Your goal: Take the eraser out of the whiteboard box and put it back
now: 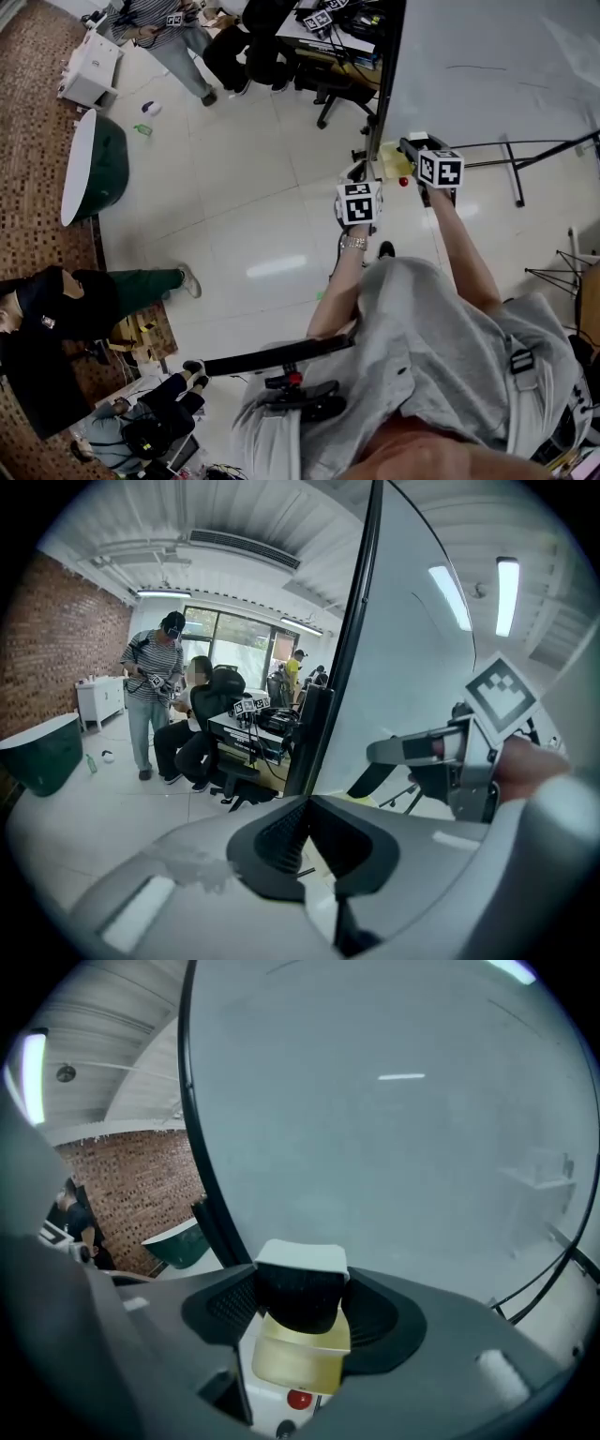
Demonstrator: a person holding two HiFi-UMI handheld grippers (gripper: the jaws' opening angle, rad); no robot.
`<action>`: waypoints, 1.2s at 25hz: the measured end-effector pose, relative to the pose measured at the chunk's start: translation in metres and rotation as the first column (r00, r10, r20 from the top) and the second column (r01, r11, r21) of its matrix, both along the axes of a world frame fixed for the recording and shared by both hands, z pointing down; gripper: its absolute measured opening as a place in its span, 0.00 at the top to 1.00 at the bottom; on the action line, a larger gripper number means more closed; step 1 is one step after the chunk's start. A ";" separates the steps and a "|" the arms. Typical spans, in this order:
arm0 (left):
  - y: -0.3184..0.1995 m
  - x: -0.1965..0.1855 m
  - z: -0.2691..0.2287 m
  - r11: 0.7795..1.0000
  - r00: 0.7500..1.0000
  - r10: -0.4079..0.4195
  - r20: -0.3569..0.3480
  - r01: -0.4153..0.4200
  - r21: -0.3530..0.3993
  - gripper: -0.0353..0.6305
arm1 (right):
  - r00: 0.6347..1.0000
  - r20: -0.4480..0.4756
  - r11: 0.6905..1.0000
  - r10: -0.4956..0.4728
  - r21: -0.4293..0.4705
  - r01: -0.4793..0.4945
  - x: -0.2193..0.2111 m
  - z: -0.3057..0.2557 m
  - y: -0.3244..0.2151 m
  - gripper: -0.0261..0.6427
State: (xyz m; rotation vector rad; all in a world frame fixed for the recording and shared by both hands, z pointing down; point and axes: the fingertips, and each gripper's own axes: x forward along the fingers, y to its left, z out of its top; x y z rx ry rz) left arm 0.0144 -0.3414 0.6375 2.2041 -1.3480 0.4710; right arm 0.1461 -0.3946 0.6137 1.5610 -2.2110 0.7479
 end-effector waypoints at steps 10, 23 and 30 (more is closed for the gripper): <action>0.009 -0.026 0.007 0.999 0.999 -0.044 0.005 0.044 -0.014 0.94 | 0.995 -0.097 0.992 0.002 -0.129 -0.015 -0.011 0.101 -0.005 0.55; 0.027 -0.035 0.009 1.000 1.000 -0.005 -0.007 0.005 -0.019 0.94 | 0.994 -0.099 0.990 0.051 -0.122 -0.063 -0.006 0.087 0.016 0.53; 0.059 -0.003 0.028 0.995 0.997 0.078 -0.027 -0.080 -0.059 0.94 | 0.999 -0.035 0.995 0.025 -0.093 -0.028 -0.036 0.071 0.086 0.92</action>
